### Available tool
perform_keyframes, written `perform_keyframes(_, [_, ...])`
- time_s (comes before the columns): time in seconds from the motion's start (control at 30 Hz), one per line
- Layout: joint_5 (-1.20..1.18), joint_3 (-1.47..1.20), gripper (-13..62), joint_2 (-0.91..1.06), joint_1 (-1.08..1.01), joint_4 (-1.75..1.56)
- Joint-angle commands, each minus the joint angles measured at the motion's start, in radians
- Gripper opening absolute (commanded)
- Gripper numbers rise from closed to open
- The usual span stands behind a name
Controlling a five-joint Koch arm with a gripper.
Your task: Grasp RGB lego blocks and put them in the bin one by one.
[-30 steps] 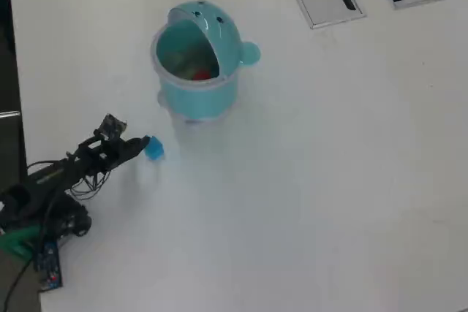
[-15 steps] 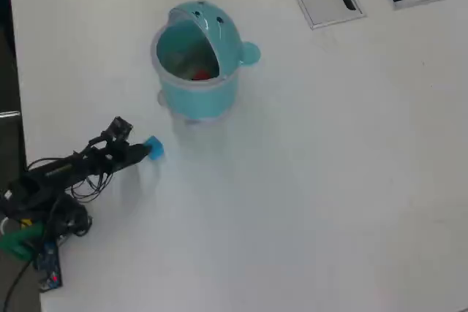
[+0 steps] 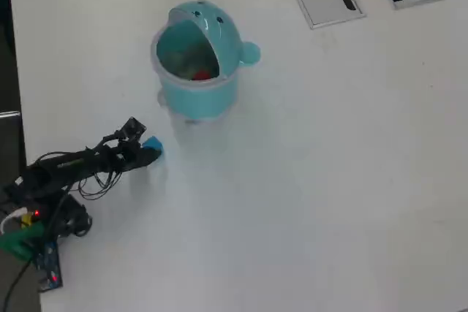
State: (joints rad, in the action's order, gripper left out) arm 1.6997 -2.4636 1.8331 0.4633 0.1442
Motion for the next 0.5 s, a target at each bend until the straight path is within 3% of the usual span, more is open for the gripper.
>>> perform_keyframes(0.0, [0.018, 0.106, 34.6, -0.008, -0.005, 0.006])
perform_keyframes(0.47, [0.021, 0.144, 32.8, -0.143, 0.018, 0.002])
